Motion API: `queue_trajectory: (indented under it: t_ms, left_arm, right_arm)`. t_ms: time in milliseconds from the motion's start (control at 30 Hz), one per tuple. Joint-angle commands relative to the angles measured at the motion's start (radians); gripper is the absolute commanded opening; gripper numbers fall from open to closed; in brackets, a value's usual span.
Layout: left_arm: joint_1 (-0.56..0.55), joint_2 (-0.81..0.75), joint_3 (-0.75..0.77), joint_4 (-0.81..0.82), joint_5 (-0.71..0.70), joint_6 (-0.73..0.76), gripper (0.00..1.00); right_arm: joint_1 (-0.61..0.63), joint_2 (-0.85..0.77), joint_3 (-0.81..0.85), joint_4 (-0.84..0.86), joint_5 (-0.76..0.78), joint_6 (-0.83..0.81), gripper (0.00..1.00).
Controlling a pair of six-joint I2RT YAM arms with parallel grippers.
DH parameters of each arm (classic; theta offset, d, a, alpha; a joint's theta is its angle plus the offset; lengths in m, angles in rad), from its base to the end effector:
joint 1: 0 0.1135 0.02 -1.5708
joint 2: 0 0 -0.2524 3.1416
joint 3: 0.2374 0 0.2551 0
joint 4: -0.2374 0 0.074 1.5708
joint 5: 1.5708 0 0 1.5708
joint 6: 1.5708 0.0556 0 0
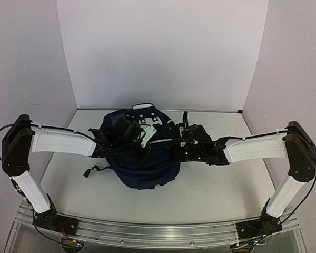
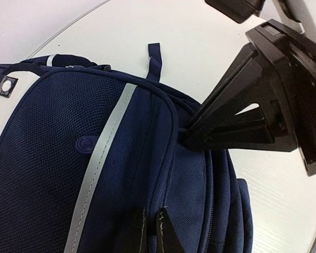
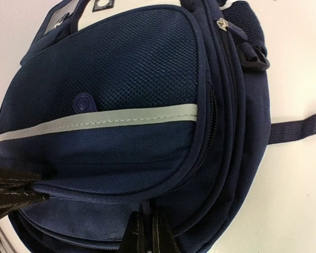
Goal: Pack the student bag
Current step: Zip the student bag at the center of the board.
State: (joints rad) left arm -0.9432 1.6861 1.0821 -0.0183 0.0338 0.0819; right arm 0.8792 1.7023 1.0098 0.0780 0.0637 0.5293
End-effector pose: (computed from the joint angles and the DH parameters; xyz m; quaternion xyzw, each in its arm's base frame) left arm 0.2289 -0.3188 0.1973 0.4429 0.7714 -0.2043 0.4086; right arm 0.2502 0.2966 0.1769 -0.1400 0.8764 0.2762 0.3688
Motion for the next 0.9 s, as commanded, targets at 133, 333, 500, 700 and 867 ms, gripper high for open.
queue_trajectory:
  t_ms: [133,333,500,700,867]
  left_arm:
    - [-0.011,-0.151,-0.067,-0.118,0.003,-0.009,0.0]
    - [-0.011,-0.156,-0.069,-0.151,-0.011,-0.016,0.0]
    - [-0.01,-0.153,-0.081,-0.16,-0.062,-0.02,0.0]
    - [-0.003,-0.093,-0.032,-0.225,-0.193,-0.07,0.0]
    - [-0.004,-0.123,-0.075,-0.161,-0.074,-0.045,0.0]
  right_arm:
    - [-0.16,-0.02,0.024,-0.01,-0.037,-0.125,0.0]
    - [-0.166,-0.023,0.028,-0.021,-0.02,-0.145,0.0]
    - [-0.166,-0.043,0.027,-0.049,0.091,-0.159,0.0]
    - [-0.165,-0.08,0.024,-0.106,0.141,-0.173,0.0]
    - [-0.166,-0.051,0.043,-0.095,0.122,-0.202,0.0]
